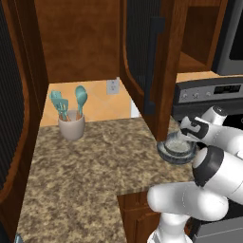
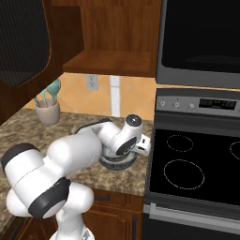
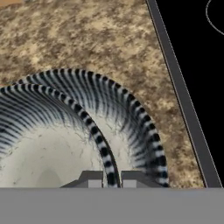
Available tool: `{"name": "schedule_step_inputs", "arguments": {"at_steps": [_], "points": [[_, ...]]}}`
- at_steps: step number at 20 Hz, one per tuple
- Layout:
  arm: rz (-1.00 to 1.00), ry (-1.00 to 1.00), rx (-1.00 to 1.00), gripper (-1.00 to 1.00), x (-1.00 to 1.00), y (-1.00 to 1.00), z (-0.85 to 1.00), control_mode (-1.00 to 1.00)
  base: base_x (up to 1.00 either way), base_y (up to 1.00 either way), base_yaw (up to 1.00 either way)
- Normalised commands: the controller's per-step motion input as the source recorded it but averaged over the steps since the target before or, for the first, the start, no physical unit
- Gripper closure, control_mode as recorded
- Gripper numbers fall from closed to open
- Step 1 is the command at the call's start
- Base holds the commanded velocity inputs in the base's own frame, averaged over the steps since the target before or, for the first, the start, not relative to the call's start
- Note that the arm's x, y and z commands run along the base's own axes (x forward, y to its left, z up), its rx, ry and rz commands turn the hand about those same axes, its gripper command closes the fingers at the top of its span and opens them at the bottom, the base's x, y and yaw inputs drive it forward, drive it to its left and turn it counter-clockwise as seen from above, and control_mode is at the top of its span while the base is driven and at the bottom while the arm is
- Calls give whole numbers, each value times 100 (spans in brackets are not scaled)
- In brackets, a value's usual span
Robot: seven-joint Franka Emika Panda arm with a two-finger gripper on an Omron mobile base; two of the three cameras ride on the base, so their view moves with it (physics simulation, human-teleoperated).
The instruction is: Pick up the bowls on the counter and stack them on top of one another in the open cabinet. Place the smaller bowl on top of the larger bowl.
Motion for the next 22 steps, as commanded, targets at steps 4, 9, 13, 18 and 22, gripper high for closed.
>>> {"name": "schedule_step_inputs", "arguments": {"at_steps": [4, 9, 13, 18, 22], "points": [[0, 5, 0, 100, 22, 1, -14, -100, 0, 0, 0], [0, 0, -5, 100, 21, 3, -13, -100, 0, 0, 0], [0, 0, -1, -100, 3, 0, -5, -100, 0, 0, 0], [0, 0, 2, -100, -2, -5, 28, -100, 0, 0, 0], [-13, 7, 4, -100, -36, -25, 70, -100, 0, 0, 0]]}}
